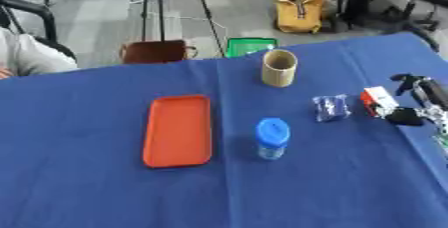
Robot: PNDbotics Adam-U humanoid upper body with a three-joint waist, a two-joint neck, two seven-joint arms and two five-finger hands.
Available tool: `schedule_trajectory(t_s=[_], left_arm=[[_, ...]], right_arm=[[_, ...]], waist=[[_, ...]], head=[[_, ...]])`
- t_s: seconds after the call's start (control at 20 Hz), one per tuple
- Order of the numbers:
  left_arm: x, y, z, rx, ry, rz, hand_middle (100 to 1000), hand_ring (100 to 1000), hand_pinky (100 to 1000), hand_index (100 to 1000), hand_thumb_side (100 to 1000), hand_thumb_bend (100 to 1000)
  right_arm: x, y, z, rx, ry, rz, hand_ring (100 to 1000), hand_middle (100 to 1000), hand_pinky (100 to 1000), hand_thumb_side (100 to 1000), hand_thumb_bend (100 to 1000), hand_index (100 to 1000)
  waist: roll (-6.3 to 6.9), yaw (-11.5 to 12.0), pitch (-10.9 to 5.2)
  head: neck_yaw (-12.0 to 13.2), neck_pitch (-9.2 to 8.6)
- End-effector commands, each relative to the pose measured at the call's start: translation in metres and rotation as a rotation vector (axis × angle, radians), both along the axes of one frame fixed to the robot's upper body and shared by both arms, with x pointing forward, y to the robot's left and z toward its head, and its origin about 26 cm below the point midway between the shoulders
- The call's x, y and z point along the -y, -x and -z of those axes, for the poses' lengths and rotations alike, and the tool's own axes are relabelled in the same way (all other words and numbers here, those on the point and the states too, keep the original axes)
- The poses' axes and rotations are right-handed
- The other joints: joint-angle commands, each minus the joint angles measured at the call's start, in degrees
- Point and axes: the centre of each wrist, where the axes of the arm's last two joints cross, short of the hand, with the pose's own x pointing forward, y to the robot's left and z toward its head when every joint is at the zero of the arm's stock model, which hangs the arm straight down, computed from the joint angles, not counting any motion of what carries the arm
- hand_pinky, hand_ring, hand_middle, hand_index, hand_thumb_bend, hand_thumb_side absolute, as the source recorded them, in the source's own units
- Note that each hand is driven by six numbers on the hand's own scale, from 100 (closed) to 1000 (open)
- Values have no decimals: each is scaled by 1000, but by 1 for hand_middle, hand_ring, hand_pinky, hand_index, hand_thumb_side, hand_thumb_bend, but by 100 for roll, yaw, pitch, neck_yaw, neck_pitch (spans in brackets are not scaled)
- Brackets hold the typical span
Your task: Pick up objects on the table and place them in the box.
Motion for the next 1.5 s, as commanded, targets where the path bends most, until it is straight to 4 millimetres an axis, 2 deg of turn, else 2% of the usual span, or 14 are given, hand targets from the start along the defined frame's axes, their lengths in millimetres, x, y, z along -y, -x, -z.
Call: schedule_trajectory(t_s=[0.05, 0.7, 0.95, 1.15, 1.5], left_arm=[[-1, 1, -7, 21, -14, 5, 664, 641, 425, 840, 880, 489], [0, 1, -7, 23, -11, 8, 664, 641, 424, 840, 882, 487], [0, 1, -7, 23, -10, 8, 664, 641, 424, 840, 883, 487], [0, 1, -7, 23, -9, 8, 664, 641, 425, 840, 884, 486], [0, 1, -7, 23, -8, 8, 664, 640, 424, 840, 886, 485]], right_arm=[[11, -2, -18, 24, 45, 8, 815, 589, 890, 321, 464, 875], [10, -5, -13, 2, 45, 7, 812, 585, 887, 296, 461, 872], [9, -6, -12, 0, 48, 10, 804, 574, 879, 233, 412, 859], [8, -6, -12, 0, 57, 12, 795, 562, 871, 194, 460, 857], [5, -7, -14, 19, 101, 22, 778, 543, 856, 157, 461, 846]], waist=[[-20, 11, -86], [-10, 36, -60], [-6, 41, -49], [-3, 45, -44], [-6, 51, -39]], head=[[-11, -43], [-20, -67], [-20, -70], [-21, -71], [-31, -75]])
